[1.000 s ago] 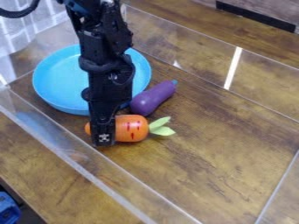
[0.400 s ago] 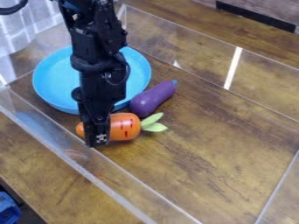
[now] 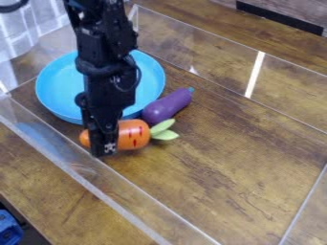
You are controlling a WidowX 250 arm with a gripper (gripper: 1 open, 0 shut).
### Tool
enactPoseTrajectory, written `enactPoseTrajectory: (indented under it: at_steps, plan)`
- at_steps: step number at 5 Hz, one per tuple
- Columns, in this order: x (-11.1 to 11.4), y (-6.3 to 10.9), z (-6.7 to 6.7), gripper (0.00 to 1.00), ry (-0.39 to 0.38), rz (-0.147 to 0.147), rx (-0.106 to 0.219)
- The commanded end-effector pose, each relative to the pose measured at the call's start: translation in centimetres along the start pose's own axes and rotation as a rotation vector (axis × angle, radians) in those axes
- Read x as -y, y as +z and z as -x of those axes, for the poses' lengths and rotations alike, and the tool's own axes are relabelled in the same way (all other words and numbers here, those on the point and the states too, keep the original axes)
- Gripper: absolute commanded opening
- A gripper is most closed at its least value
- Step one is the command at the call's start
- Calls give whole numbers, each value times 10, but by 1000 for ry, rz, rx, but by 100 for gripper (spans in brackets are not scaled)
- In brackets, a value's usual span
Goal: Put the carrot on the blue tray
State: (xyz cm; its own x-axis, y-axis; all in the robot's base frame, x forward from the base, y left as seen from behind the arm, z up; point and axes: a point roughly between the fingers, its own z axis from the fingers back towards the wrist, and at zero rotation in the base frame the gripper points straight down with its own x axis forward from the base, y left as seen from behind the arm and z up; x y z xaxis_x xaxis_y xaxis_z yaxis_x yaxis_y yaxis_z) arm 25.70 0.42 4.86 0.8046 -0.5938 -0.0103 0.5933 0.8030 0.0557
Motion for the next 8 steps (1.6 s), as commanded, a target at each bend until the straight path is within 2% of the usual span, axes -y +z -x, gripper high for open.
enactPoseTrajectory:
  at_steps: [1, 2, 3, 4, 6, 7, 8]
  plan:
    - [-5, 47, -19, 0, 24, -82, 59]
    - [-2, 49, -16, 0, 85, -108, 65]
    - [5, 46, -12, 0, 139, -111, 58]
    - [5, 60, -17, 0, 162, -134, 60]
    - [9, 75, -30, 0, 221, -147, 61]
    - [0, 79, -31, 0, 239, -169, 75]
    - [-5, 74, -32, 0, 261, -167, 80]
